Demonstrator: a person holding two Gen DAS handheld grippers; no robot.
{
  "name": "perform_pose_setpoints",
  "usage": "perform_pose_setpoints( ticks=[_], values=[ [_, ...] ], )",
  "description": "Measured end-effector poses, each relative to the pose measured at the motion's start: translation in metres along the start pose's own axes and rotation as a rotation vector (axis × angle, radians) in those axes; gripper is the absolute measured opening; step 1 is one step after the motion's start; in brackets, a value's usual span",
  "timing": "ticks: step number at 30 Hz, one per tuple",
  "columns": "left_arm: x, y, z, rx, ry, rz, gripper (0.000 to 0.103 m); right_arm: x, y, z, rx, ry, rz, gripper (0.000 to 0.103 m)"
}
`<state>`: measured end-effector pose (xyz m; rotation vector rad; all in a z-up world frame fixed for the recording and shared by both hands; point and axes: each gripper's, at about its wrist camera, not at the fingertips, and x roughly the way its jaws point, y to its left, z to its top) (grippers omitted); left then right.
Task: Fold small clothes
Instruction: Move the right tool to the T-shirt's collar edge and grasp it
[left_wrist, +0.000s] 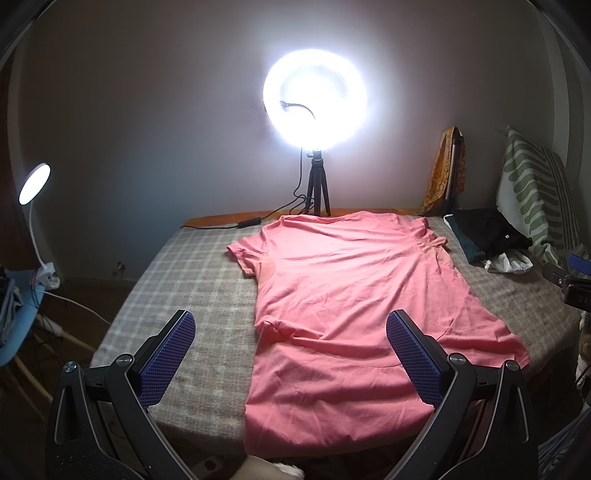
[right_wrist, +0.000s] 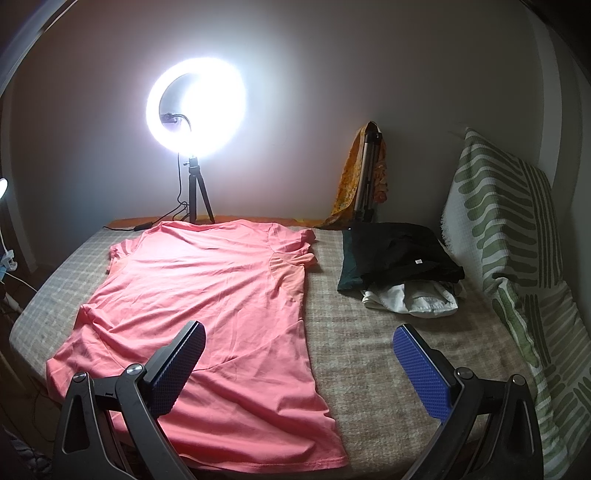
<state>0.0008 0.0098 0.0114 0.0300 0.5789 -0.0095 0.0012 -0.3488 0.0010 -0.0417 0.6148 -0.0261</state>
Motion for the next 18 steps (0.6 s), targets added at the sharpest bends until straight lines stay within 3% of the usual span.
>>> perform_pose_setpoints(
  ticks=[10,14,18],
  values=[
    [0.019,0.027,-0.012,-0.022,0.075,-0.049,0.102,0.004,0.012,0.012,0.005,-0.009,0.05,0.103],
    [0.024,0.042,-0.019,0.004,0.091,-0.031,0.097,0.009,0.023,0.017,-0.002,-0.007,0.078,0.103],
    [0.035,0.068,-0.028,-0.068,0.132,-0.071,0.089,0.013,0.038,0.02,-0.027,-0.014,0.096,0.103]
  ],
)
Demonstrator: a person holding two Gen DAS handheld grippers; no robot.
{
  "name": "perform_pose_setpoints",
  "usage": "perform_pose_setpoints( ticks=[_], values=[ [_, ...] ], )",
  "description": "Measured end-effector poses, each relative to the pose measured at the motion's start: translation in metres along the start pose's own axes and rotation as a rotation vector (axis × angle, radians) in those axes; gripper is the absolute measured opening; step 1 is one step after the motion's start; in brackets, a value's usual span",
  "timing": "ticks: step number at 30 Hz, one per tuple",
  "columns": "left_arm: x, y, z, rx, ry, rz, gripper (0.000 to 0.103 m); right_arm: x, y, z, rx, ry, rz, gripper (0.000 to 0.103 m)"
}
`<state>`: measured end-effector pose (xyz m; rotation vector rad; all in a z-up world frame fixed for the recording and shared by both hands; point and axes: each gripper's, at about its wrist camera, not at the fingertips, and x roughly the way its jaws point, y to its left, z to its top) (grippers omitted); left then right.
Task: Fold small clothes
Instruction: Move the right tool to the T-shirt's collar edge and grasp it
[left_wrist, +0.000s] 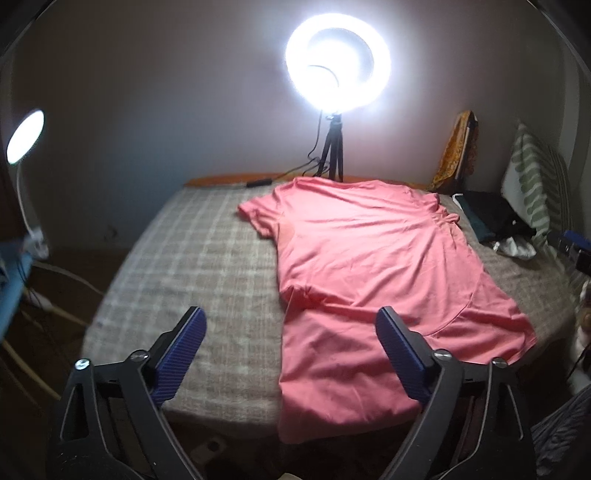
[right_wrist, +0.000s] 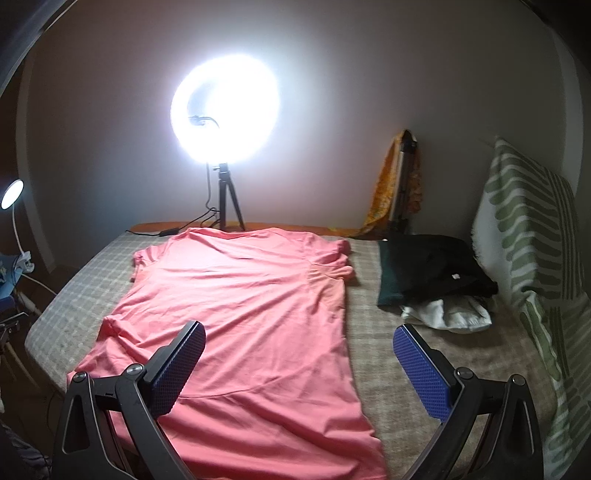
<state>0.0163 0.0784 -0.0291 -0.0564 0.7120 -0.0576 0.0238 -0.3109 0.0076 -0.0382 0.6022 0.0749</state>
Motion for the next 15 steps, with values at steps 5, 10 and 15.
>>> perform_pose_setpoints(
  ticks=[5,10,15],
  values=[
    [0.015,0.025,-0.012,-0.072,0.057,-0.05,0.078,0.006,0.018,0.004,-0.022,-0.014,0.067,0.103],
    [0.028,0.043,-0.028,-0.151,0.133,-0.121,0.068,0.017,0.033,0.011,-0.028,0.003,0.139,0.103],
    [0.041,0.043,-0.05,-0.156,0.211,-0.172,0.058,0.036,0.053,0.025,-0.084,0.038,0.176,0.102]
  ],
)
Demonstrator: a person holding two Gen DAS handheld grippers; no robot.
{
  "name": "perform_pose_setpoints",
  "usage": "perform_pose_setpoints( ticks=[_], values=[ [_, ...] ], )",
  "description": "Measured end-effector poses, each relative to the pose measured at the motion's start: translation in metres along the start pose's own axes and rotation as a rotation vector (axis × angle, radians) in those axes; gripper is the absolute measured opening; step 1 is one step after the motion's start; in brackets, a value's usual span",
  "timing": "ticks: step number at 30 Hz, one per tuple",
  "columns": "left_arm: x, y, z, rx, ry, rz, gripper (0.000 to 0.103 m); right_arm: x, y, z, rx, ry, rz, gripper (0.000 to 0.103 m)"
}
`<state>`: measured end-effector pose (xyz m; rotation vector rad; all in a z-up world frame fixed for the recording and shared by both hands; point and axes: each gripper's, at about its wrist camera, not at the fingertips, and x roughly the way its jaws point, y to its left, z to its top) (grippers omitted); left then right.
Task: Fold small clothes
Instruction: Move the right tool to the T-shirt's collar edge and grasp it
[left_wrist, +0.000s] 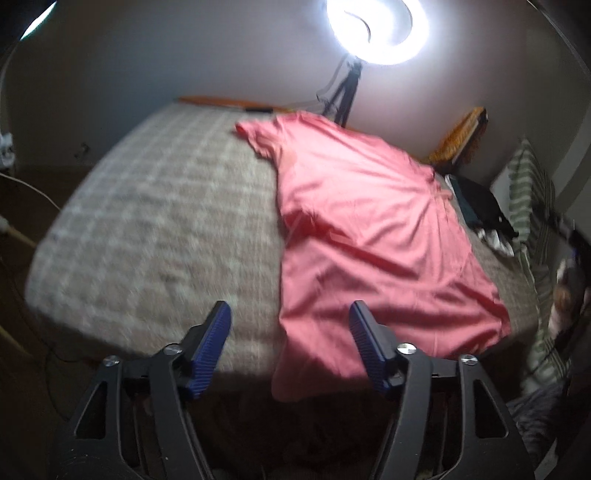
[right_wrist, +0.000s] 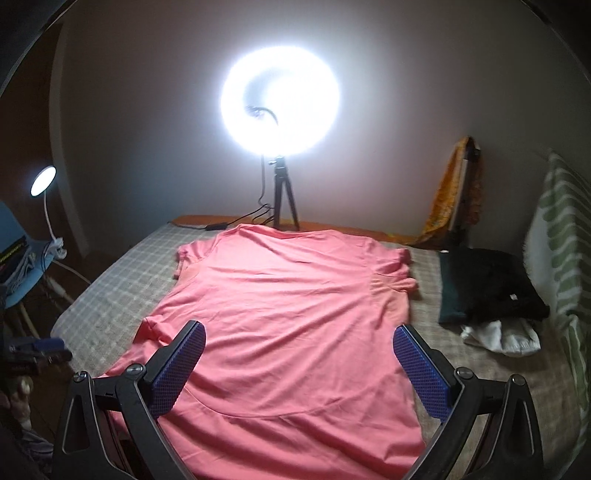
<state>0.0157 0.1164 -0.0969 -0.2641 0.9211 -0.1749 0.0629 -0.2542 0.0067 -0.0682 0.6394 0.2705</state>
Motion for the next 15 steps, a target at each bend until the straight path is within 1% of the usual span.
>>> perform_pose_setpoints(
  ticks=[1,2,8,12,15],
  values=[
    [0.005,0.0,-0.005,0.006,0.023,-0.013,0.054,0.006,0.003,0.005,-0.009,0.008,0.013,0.101],
    [0.007,0.0,-0.008,0.008,0.035,-0.019,0.053,0.011,0.007,0.01,-0.013,0.014,0.028,0.101],
    [0.019,-0.001,-0.023,0.027,0.088,-0.05,0.052,0.053,0.041,0.046,-0.013,0.037,0.13,0.097],
    [0.025,0.0,-0.024,0.041,0.093,-0.044,0.052,0.086,0.074,0.066,-0.054,0.076,0.192,0.095],
    [0.029,0.005,-0.024,0.034,0.094,-0.041,0.051,0.115,0.095,0.085,-0.059,0.111,0.228,0.093]
  ],
)
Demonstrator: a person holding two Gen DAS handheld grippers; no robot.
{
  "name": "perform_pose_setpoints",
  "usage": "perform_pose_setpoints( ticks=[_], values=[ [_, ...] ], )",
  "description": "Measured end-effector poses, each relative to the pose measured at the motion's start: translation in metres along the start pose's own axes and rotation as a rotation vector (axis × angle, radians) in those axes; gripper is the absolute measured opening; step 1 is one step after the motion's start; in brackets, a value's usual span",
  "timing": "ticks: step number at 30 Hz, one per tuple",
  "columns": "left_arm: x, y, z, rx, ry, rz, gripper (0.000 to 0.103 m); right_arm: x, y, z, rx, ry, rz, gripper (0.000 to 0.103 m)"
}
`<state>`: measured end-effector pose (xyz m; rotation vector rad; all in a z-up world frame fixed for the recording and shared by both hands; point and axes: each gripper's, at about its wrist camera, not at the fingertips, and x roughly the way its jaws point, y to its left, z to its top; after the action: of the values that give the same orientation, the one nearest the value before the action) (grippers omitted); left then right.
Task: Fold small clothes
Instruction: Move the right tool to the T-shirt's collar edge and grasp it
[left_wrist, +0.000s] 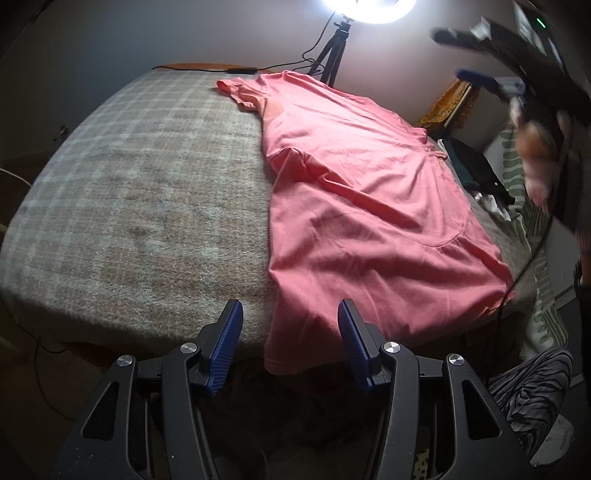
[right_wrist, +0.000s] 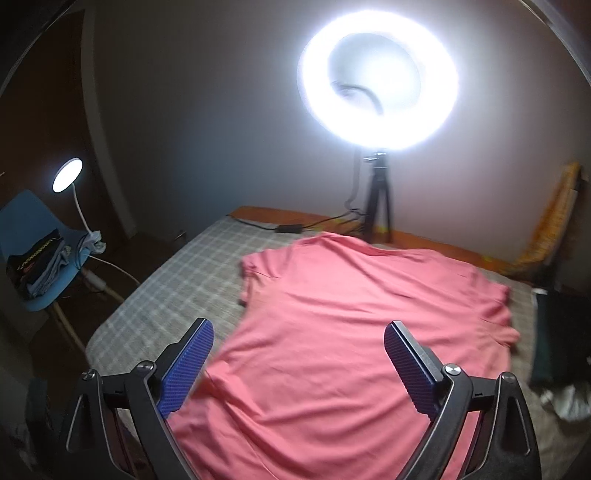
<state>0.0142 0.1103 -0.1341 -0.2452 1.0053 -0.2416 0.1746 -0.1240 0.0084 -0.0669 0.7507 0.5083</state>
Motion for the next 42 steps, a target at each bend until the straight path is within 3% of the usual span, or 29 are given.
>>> perform_pose_setpoints(
  ticks=[2,10,20,29,37,42],
  values=[
    [0.003,0.004,0.0,-0.003,0.005,-0.005,0.045,0.02,0.007,0.014,0.008,0.025,0.02,0.092],
    [0.012,0.009,-0.004,0.004,0.02,-0.035,0.043,0.112,0.045,0.057,0.028,0.154,0.073,0.084],
    [0.023,0.019,-0.002,-0.024,0.043,-0.083,0.043,0.226,0.075,0.079,0.037,0.286,0.032,0.08],
    [0.024,0.025,0.004,-0.038,0.045,-0.114,0.043,0.313,0.108,0.072,-0.041,0.378,-0.049,0.068],
    [0.025,0.025,0.006,-0.043,0.051,-0.138,0.043,0.352,0.109,0.065,-0.1,0.405,-0.162,0.066],
    [0.026,0.023,0.006,-0.041,0.054,-0.146,0.043,0.361,0.097,0.065,-0.07,0.43,-0.133,0.065]
  ],
)
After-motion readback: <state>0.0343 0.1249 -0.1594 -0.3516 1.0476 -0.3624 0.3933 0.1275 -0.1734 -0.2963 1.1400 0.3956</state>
